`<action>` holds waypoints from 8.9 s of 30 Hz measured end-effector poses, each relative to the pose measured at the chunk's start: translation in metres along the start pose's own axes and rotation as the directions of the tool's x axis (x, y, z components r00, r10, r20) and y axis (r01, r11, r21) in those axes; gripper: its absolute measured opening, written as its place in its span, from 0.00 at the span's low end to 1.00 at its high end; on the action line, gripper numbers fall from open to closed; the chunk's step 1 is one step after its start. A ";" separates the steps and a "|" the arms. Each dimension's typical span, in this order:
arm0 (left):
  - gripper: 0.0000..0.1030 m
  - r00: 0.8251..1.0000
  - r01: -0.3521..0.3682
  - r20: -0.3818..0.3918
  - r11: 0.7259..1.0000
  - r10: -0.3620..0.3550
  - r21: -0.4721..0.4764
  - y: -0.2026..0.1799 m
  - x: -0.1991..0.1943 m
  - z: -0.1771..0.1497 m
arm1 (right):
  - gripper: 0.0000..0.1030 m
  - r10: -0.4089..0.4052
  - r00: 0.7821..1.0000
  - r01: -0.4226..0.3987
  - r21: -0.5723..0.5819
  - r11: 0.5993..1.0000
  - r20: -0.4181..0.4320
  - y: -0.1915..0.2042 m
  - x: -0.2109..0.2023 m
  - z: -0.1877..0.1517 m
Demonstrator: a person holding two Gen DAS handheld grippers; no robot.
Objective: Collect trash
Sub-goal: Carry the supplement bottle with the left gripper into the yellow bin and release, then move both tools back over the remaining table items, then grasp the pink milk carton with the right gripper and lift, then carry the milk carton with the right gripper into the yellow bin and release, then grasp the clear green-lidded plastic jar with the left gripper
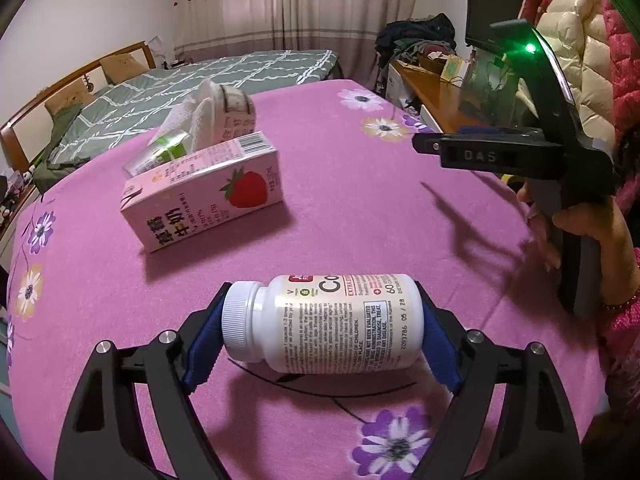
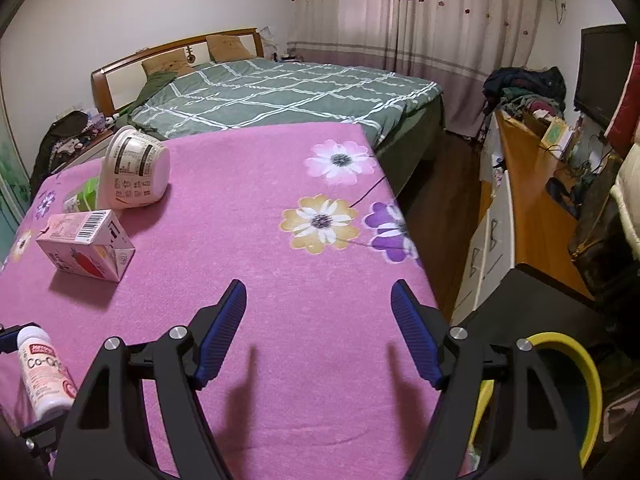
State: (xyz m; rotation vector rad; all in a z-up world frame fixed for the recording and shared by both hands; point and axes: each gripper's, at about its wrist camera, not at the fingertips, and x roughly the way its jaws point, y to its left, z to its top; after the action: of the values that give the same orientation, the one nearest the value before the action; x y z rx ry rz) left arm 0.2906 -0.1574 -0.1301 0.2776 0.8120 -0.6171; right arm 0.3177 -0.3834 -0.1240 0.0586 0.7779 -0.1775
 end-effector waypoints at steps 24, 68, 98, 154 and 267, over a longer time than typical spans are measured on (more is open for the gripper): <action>0.81 0.968 0.245 -0.023 0.931 -0.248 0.272 -0.225 0.038 0.086 | 0.73 -0.262 0.963 0.236 0.282 0.930 0.056 -0.210 -0.175 -0.119; 0.95 0.955 -0.227 0.102 0.911 0.277 -0.343 0.102 -0.048 -0.011 | 0.74 0.117 0.990 -0.122 0.072 0.990 0.073 -0.025 -0.097 -0.020; 0.95 0.901 -0.306 0.094 0.773 0.424 -0.555 0.175 -0.073 -0.050 | 0.74 0.200 0.978 -0.203 -0.043 0.978 -0.062 0.117 0.010 0.020; 0.95 0.888 -0.335 0.092 0.771 0.450 -0.541 0.168 -0.070 -0.049 | 0.38 0.251 0.965 -0.261 0.158 0.952 0.081 -0.038 -0.132 -0.025; 0.77 0.970 -0.233 -0.080 0.772 0.231 -0.591 0.165 0.073 0.068 | 0.72 0.173 0.985 -0.167 0.171 0.971 -0.019 -0.002 0.012 0.023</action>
State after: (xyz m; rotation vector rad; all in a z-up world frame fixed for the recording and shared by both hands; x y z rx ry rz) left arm 0.4701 -0.0874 -0.1396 -0.2045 0.9178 -0.1012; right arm 0.3414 -0.3897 -0.1165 0.2885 0.7865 -0.0795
